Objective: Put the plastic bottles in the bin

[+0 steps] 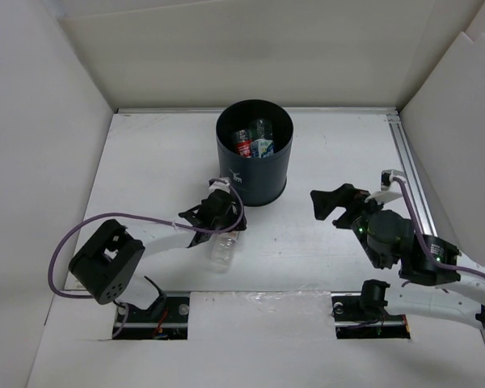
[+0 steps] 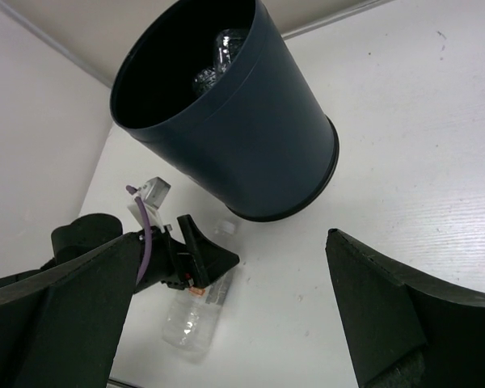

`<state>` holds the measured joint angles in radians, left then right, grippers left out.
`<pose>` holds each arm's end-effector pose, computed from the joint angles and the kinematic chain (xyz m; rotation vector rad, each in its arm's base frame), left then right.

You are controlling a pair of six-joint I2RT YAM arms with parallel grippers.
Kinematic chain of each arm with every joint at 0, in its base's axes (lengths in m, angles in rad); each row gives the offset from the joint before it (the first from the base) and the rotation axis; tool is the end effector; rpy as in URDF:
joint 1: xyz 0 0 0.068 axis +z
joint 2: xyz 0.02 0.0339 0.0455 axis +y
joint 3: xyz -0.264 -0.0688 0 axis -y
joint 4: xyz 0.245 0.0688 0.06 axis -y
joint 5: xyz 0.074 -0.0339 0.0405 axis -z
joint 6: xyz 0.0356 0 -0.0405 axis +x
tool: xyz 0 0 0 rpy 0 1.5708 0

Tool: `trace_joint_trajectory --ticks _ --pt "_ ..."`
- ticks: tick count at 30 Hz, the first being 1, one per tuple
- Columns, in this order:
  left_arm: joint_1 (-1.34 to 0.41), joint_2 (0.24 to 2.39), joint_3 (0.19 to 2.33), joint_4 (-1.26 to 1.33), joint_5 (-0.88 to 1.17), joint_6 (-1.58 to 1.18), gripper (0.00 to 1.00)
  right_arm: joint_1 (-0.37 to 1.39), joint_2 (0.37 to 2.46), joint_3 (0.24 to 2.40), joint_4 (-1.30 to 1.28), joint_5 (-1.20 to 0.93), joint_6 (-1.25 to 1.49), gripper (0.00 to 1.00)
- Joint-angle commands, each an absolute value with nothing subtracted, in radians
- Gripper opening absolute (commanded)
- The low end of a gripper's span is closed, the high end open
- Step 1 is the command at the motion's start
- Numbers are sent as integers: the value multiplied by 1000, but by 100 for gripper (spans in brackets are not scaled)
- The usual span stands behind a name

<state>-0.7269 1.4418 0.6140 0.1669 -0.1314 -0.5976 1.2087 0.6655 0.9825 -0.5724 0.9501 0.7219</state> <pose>0.2140 -0.1841 0.1684 0.0743 2.2866 -0.5692 0.0689 0.1001 0.3860 0.2352 1.7346 0.5570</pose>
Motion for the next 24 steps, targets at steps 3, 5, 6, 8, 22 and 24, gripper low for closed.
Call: trace_joint_trajectory --ticks 3,5,6,8,22,24 --pt "-779 1393 612 48 -192 -661 40 1213 655 992 -571 930 733 100" --pt "-798 1373 621 20 -204 -679 24 1213 655 992 -571 920 733 100" --pt "-827 1361 633 -10 -204 -693 6 1213 655 992 -571 920 733 100" --pt "-863 1326 655 -47 -225 -704 0 1213 655 992 -571 911 733 100" --pt "-1077 948 983 14 -381 -565 0 1213 498 729 -94 364 485 100" --pt "-1077 948 1017 83 -323 -528 0 1213 552 729 -46 325 476 100"
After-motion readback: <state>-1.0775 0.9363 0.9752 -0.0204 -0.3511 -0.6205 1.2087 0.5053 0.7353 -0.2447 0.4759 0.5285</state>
